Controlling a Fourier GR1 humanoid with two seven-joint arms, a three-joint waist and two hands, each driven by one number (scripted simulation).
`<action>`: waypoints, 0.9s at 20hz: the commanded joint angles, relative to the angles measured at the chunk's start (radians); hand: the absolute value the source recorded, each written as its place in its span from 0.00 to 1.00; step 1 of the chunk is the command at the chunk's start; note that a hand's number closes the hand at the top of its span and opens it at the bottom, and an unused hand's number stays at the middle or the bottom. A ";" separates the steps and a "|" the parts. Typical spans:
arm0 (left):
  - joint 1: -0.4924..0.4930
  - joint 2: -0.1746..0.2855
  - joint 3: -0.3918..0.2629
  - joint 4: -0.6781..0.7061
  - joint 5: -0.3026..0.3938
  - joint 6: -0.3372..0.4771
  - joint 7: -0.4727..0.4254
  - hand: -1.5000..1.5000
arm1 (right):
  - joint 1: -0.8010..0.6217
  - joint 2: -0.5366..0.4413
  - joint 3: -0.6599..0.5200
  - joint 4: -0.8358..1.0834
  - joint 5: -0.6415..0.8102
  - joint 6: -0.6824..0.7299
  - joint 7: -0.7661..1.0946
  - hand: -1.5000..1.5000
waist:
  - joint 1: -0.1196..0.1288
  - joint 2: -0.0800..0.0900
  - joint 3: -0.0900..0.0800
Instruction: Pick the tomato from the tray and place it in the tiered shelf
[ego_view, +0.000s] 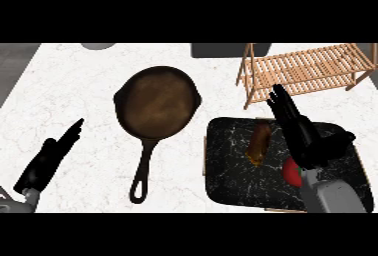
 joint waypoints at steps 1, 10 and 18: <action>-0.035 -0.010 0.022 -0.034 -0.028 0.027 -0.006 0.50 | 0.067 -0.027 -0.050 -0.082 -0.009 -0.042 0.048 0.00 | -0.007 0.002 -0.028; -0.079 -0.142 0.069 -0.127 0.035 0.126 -0.102 0.50 | 0.279 -0.217 -0.345 0.068 0.193 -0.381 0.066 1.00 | -0.121 0.024 -0.050; -0.072 -0.265 -0.011 -0.135 -0.015 0.166 -0.154 0.50 | 0.441 0.151 -0.490 -0.161 0.133 -0.716 -0.282 0.00 | -0.032 0.000 -0.028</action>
